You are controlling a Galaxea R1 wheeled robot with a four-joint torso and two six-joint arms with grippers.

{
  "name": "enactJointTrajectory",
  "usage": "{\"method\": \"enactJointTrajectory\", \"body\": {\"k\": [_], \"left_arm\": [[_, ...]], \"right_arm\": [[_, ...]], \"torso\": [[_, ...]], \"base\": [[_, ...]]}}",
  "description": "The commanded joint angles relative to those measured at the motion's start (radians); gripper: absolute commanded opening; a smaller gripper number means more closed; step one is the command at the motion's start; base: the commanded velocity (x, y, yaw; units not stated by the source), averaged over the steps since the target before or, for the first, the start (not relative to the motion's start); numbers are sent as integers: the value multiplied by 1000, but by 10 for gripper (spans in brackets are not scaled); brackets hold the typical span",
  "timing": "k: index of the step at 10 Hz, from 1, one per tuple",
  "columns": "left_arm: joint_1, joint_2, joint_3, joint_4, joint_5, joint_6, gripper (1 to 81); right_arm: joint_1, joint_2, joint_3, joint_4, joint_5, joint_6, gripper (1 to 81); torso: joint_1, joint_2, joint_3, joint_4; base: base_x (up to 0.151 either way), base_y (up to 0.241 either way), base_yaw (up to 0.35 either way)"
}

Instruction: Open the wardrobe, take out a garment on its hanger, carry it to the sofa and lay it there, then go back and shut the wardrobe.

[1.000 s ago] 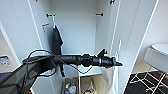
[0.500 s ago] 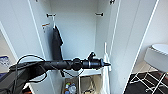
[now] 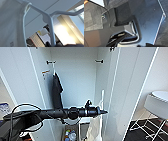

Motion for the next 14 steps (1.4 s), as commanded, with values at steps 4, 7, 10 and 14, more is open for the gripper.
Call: {"method": "enactJointTrajectory", "body": {"k": [4, 7, 10, 14], "left_arm": [[-179, 5, 25, 26, -59, 10, 10], [-170, 1, 25, 33, -86, 11, 10], [-164, 1, 22, 39, -96, 4, 10], [-164, -1, 20, 36, -88, 2, 10]], "right_arm": [[33, 6, 6, -7, -52, -5, 811], [34, 8, 6, -7, -52, -5, 811], [33, 8, 6, -7, -52, -5, 811], [31, 8, 6, -5, -52, -5, 811]], "torso": [[0, 0, 0, 0], [0, 0, 0, 0], [0, 0, 0, 0], [0, 0, 0, 0]], "base": [[0, 0, 0], [0, 0, 0], [0, 0, 0], [0, 0, -135]]}}
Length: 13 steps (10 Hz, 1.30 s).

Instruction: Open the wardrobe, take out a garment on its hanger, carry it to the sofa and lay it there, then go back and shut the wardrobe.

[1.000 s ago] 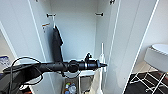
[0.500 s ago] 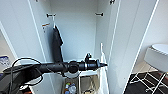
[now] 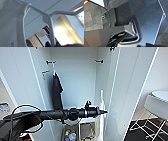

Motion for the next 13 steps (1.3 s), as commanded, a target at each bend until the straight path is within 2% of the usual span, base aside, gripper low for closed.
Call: {"method": "enactJointTrajectory", "body": {"k": [1, 11, 12, 13], "left_arm": [[-180, 0, 20, 29, -45, 10, 10], [-180, 11, 23, 33, -38, 10, 10], [-180, 11, 25, 32, -38, 12, 10], [-180, 11, 25, 33, -38, 12, 10]], "right_arm": [[31, 8, 5, -5, -52, -5, 811], [30, 8, 6, -7, -51, -5, 811], [31, 8, 5, -7, -51, -4, 811], [31, 8, 3, -2, -51, -4, 811]], "torso": [[0, 0, 0, 0], [0, 0, 0, 0], [0, 0, 0, 99], [0, 0, 0, 106]], "base": [[0, 0, -155], [0, 0, -192], [0, 0, -198], [0, 0, -197]]}}
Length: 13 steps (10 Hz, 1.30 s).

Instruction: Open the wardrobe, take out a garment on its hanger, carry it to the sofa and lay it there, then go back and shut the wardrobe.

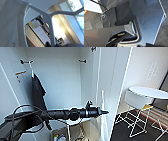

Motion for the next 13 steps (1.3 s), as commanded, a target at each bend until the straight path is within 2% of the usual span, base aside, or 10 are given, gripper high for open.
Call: {"method": "enactJointTrajectory", "body": {"k": [1, 2, 3, 4, 5, 10, 12, 13], "left_arm": [[-180, 1, 25, 31, -42, 10, 10], [-181, 3, 25, 31, -42, 12, 10], [-180, 3, 25, 31, -41, 12, 10], [-180, 3, 25, 31, -42, 10, 10], [-180, 6, 25, 31, -41, 12, 10], [-180, 46, 22, 33, -41, 12, 10], [-180, 53, 23, 33, -39, 12, 10], [-181, 59, 22, 34, -39, 12, 10]], "right_arm": [[35, 5, 4, -1, -51, -4, 811], [33, 5, 4, -1, -51, -4, 811], [33, 5, 4, -1, -45, -4, 811], [33, 5, 3, 0, -39, -2, 811], [33, 5, 1, 0, -39, 2, 811], [31, 5, -2, 2, -31, 5, 811], [31, 5, -2, 0, -31, 5, 811], [31, 5, -2, 0, -31, 5, 811]], "torso": [[0, 0, 0, 94], [0, 0, 0, 28], [0, 0, 0, 62], [0, 0, 0, 87], [0, 0, 0, 99], [0, 0, 0, 100], [0, 0, -91, 100], [-1, 0, -19, 100]], "base": [[0, 0, -197], [0, 0, -197], [0, 0, -197], [0, 0, -197], [0, 0, -197], [0, 0, -197], [0, 0, -197], [0, 0, -197]]}}
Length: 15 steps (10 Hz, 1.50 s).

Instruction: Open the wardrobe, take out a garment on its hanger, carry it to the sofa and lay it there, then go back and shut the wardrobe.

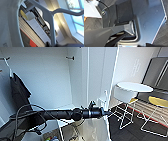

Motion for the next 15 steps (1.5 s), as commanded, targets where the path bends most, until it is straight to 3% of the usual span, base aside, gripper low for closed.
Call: {"method": "enactJointTrajectory", "body": {"k": [1, 4, 12, 15], "left_arm": [[-178, 19, 19, 33, -36, 14, 10], [-185, 42, 18, 34, -14, 14, 10], [-192, 147, -65, 50, 45, 14, 10], [-192, 136, -79, 46, 51, 14, 10]], "right_arm": [[28, 7, 8, 0, -55, -1, 811], [28, 7, 8, -2, -55, -1, 811], [29, 8, 3, -3, -55, -2, 811], [29, 7, 3, -3, -55, -2, 811]], "torso": [[0, 0, 3, 0], [2, 1, -36, 0], [2, 1, -34, 0], [2, 1, -34, 0]], "base": [[0, 0, -197], [0, 0, -197], [0, 0, -197], [0, 0, -196]]}}
